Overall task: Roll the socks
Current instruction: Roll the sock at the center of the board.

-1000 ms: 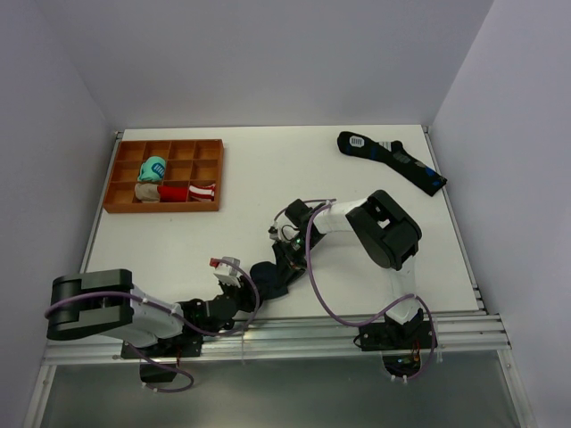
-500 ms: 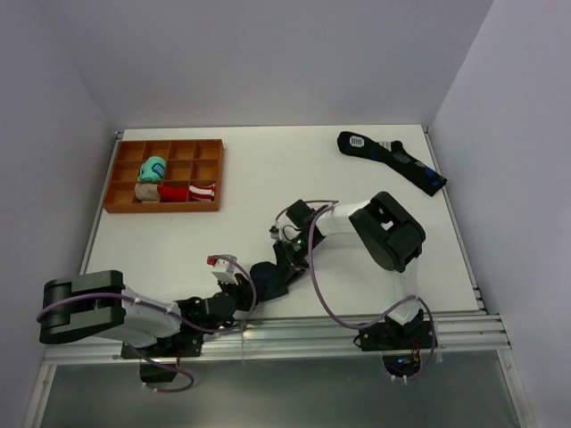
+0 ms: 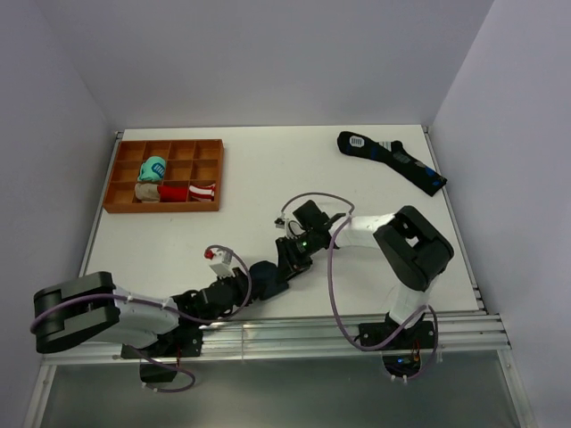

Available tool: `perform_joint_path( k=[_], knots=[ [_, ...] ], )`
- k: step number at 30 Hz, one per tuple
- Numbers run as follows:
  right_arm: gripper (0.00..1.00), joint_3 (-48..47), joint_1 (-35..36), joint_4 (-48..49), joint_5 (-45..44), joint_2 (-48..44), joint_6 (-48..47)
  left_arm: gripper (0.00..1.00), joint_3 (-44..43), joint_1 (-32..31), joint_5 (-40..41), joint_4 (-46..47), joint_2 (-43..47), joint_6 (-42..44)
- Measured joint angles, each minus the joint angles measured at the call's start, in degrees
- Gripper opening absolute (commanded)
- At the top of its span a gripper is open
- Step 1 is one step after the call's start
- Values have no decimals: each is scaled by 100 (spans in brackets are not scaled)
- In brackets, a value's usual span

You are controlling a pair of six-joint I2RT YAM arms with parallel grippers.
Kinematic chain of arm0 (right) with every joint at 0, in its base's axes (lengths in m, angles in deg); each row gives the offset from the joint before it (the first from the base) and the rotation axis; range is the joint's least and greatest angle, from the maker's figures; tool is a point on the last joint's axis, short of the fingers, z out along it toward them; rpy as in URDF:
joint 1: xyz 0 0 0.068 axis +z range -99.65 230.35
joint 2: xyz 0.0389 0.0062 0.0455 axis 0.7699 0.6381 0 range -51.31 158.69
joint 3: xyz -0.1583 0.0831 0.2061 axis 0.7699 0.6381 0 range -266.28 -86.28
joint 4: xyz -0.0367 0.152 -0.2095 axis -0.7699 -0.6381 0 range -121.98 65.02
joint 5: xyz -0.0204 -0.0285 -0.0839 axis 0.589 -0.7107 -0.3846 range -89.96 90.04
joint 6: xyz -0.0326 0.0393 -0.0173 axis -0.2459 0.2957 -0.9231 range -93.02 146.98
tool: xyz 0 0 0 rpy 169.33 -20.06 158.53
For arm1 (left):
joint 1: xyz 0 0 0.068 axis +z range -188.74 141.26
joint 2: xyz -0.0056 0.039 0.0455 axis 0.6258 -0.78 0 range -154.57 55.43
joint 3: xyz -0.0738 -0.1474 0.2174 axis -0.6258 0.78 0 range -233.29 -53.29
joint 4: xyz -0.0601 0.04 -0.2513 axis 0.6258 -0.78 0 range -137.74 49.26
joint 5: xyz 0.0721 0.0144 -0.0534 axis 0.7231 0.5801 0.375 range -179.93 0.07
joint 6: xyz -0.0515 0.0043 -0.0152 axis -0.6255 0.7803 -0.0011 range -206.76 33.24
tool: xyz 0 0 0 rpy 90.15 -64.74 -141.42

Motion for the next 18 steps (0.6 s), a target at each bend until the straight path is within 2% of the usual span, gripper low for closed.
perform_joint_path(
  k=[11,18],
  knots=[
    [45,1019,-15,1696,-1067,-1071,142,1,-11,640,-909,-833,575,-369],
    [45,1611,-17,3042,-1073,-1325,275,1,-20,756,-1115,-927,557,-750]
  ],
)
